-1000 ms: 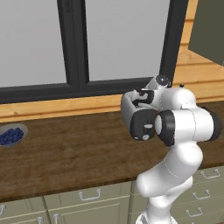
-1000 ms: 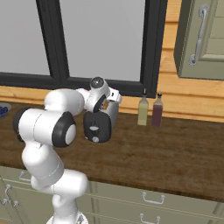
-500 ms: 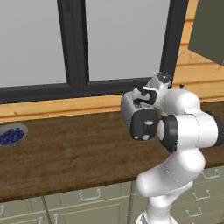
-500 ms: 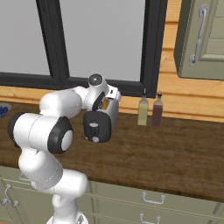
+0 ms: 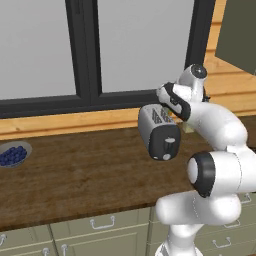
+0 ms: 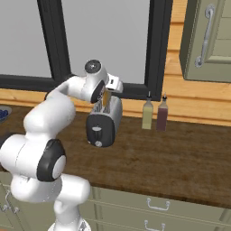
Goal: Start the toaster. Once the lever pops up, take the bread to the plate on the dining counter.
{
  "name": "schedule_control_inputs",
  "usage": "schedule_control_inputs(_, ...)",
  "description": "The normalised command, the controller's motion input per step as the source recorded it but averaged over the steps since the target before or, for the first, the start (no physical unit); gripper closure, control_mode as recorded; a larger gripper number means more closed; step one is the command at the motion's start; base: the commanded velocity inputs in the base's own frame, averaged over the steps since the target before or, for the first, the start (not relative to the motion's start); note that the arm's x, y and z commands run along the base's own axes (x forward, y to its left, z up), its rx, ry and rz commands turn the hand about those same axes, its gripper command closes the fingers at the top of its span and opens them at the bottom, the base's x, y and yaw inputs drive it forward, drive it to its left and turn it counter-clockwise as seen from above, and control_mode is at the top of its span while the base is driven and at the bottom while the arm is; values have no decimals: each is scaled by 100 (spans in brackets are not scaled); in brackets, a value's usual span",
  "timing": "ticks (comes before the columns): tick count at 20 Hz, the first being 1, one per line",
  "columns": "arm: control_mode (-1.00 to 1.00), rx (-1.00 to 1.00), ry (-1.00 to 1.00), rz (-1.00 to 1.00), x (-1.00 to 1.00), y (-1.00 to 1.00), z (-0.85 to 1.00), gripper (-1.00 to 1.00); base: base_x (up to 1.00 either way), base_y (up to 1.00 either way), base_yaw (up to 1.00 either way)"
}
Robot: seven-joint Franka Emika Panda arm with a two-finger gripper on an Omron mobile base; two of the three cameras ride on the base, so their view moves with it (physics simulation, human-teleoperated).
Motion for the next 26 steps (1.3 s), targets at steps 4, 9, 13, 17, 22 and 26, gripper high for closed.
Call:
schedule_control_inputs(4,-100,1,6,0,-96,13,83,100,0,0,0)
schedule_control_inputs(9,-100,0,9,0,-100,31,42,100,0,0,0)
schedule_control_inputs(13,-100,0,6,0,-100,43,13,100,0,0,0)
schedule_control_inputs(17,-100,0,0,0,-100,24,2,100,0,0,0)
schedule_control_inputs(22,-100,0,0,0,-100,2,0,100,0,0,0)
schedule_control_inputs(26,-100,0,0,0,-98,0,0,100,0,0,0)
